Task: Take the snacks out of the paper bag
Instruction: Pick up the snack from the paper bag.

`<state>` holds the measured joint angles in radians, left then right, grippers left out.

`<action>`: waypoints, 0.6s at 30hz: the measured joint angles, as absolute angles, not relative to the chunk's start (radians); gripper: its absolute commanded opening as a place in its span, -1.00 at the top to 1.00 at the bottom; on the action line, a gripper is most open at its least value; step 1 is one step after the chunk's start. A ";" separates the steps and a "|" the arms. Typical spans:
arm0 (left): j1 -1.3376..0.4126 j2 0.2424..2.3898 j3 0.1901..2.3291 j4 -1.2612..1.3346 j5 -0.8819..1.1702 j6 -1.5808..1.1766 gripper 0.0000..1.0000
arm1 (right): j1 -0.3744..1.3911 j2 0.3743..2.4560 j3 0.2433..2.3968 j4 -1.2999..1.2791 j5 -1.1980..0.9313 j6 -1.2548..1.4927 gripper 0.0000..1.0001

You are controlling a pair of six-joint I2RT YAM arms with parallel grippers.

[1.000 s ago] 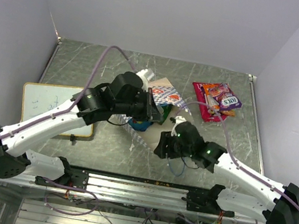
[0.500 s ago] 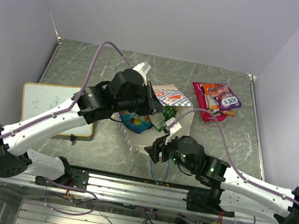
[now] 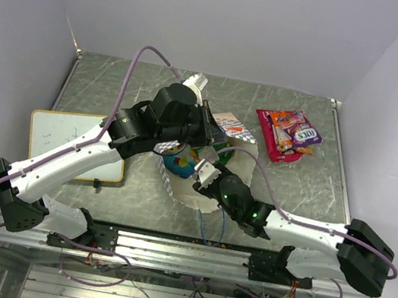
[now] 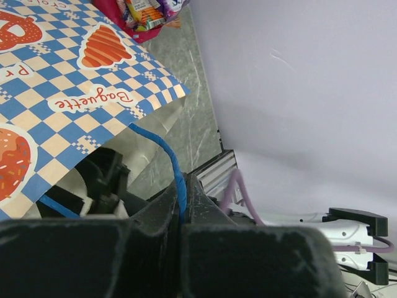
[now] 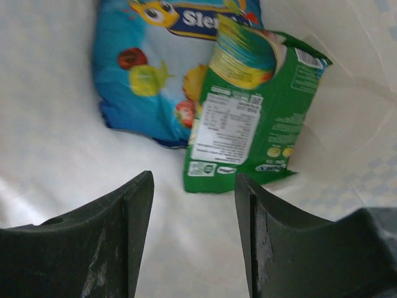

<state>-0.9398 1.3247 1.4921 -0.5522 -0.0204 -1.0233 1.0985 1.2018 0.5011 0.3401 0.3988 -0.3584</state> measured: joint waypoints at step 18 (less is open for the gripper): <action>-0.939 1.327 1.513 -0.558 0.013 -1.015 0.86 | 0.937 1.559 0.615 0.545 0.414 -0.419 -0.26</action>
